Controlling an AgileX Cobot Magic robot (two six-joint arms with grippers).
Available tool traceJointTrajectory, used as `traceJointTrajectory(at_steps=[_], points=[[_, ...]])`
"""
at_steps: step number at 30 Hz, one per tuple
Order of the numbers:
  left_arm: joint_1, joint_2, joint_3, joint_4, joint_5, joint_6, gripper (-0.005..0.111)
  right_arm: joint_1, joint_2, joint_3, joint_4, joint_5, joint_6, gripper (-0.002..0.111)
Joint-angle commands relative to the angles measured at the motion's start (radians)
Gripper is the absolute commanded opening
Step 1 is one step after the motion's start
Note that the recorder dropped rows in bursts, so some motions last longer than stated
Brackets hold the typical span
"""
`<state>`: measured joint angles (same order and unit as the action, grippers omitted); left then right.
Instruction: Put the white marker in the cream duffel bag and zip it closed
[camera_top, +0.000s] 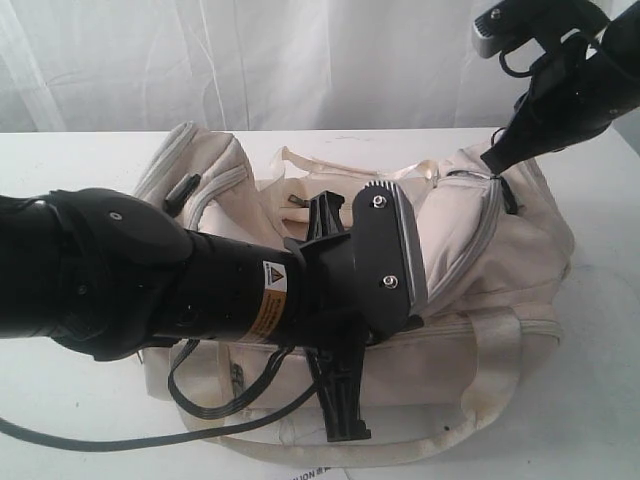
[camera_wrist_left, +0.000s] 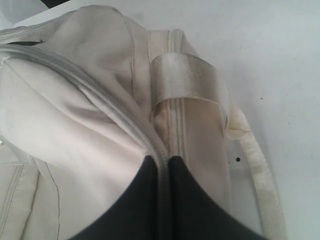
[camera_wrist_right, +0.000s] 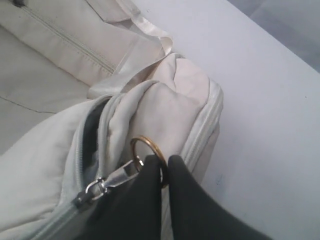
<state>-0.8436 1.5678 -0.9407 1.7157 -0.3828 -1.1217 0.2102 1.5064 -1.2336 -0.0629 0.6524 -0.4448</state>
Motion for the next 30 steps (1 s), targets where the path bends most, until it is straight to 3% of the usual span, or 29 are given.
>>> traceJointTrajectory(at_steps=[1, 20, 30], points=[[-0.007, -0.009, 0.022, 0.029, -0.065, 0.004, 0.0, -0.011, 0.033, -0.048, -0.072, -0.136, 0.004, 0.0], [-0.007, -0.009, 0.022, 0.029, -0.056, -0.001, 0.0, -0.011, 0.153, -0.152, -0.053, -0.129, 0.004, 0.0], [-0.007, -0.009, 0.022, 0.029, 0.02, -0.004, 0.0, -0.011, 0.147, -0.124, 0.095, -0.018, -0.023, 0.03]])
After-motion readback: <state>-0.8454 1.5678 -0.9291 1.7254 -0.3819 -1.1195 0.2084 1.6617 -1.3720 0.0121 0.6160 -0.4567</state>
